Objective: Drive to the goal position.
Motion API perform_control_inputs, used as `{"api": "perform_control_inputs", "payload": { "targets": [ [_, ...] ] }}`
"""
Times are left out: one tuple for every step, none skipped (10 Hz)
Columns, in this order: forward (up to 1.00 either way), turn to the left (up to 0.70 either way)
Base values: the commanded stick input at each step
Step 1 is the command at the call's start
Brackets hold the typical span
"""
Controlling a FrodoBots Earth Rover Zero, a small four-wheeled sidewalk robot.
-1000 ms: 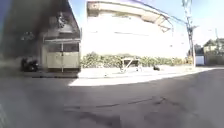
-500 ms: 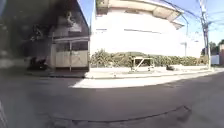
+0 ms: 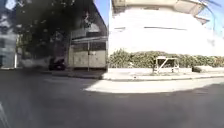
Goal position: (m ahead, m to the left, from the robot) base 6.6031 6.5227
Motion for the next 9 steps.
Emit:
{"api": "perform_control_inputs", "payload": {
  "targets": [
    [1.00, 0.39],
    [1.00, 0.39],
    [1.00, 0.39],
    [1.00, 0.39],
    [1.00, 0.39],
    [1.00, 0.39],
    [1.00, 0.39],
    [1.00, 0.39],
    [1.00, 0.39]
  ]
}}
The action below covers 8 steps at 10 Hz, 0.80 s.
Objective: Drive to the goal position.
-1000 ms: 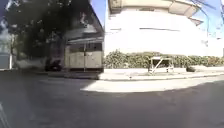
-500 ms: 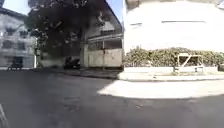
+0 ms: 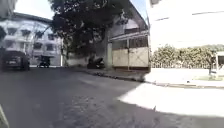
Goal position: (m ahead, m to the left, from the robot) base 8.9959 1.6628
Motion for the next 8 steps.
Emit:
{"api": "perform_control_inputs", "payload": {
  "targets": [
    [1.00, 0.39],
    [1.00, 0.39],
    [1.00, 0.39],
    [1.00, 0.39],
    [1.00, 0.39],
    [1.00, 0.39],
    [1.00, 0.39],
    [1.00, 0.39]
  ]
}}
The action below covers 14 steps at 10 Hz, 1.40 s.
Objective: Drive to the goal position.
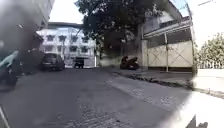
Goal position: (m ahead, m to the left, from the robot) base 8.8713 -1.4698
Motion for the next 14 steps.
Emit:
{"api": "perform_control_inputs", "payload": {
  "targets": [
    [1.00, 0.39],
    [1.00, 0.39],
    [1.00, 0.39],
    [1.00, 0.39],
    [1.00, 0.39],
    [1.00, 0.39],
    [1.00, 0.39],
    [1.00, 0.38],
    [1.00, 0.34],
    [1.00, 0.23],
    [1.00, 0.13],
    [1.00, 0.03],
    [1.00, -0.01],
    [1.00, -0.01]
  ]
}}
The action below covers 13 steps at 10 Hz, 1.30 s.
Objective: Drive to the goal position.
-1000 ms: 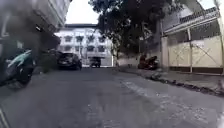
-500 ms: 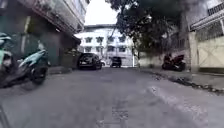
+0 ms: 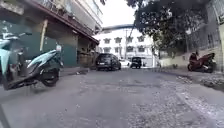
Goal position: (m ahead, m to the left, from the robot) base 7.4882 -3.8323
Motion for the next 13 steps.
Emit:
{"api": "perform_control_inputs", "payload": {
  "targets": [
    [1.00, -0.01],
    [1.00, -0.01],
    [1.00, -0.01],
    [0.99, -0.01],
    [0.98, -0.01],
    [0.98, -0.01],
    [0.98, -0.01],
    [0.98, -0.01],
    [0.98, -0.01],
    [0.97, -0.01],
    [0.97, -0.07],
    [0.97, -0.31],
    [0.97, -0.40]
  ]
}}
